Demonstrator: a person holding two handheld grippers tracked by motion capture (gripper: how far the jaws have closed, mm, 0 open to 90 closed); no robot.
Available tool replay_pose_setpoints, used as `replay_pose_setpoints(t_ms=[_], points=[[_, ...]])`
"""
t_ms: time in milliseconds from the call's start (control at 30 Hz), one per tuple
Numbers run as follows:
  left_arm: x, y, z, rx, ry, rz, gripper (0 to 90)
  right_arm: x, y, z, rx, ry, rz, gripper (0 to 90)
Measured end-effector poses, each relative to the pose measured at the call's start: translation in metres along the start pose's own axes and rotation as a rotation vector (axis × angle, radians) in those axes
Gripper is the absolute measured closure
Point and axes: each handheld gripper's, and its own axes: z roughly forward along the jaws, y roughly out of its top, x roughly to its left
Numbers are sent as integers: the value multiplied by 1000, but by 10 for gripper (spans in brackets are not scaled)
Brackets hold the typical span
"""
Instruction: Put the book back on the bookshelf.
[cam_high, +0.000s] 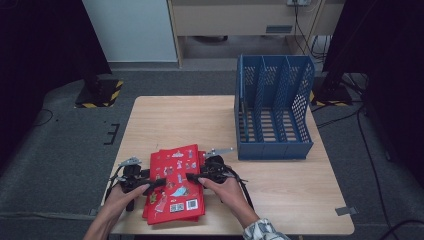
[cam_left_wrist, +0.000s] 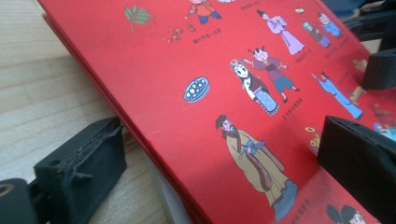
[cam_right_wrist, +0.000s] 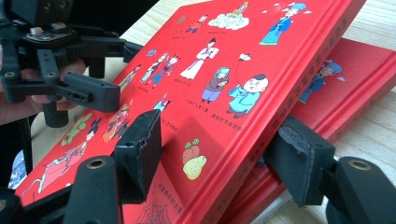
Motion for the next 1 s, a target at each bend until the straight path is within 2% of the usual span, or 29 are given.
replay_pose_setpoints(t_ms=[33,133,167,200,333,400,467,567,733,1000], points=[[-1,1,0,10,-7,2,40,1,1,0,4,2,2,368],[-3,4,-2,14,7,17,60,1,2,1,13,-3,0,367],[-5,5,-4,-1,13,24,100,2,3,1,18,-9,-5,369],[-7,9,-9,-38,25,15,136,2,3,1,21,-7,0,371],[-8,11,-13,-61,37,5,169,4,8,0,5,-14,-8,382],[-8,14,-17,-80,47,4,214,5,13,0,3,-19,-7,388],[-12,19,-21,-98,69,18,227,6,15,-1,-5,-18,-10,393],[-14,22,-24,-110,81,25,246,8,20,-3,-18,-25,-18,405],[-19,34,-32,-139,97,52,286,11,29,-9,-37,-43,-38,427],[-23,45,-34,-158,114,82,309,12,39,-15,-62,-68,-60,446]])
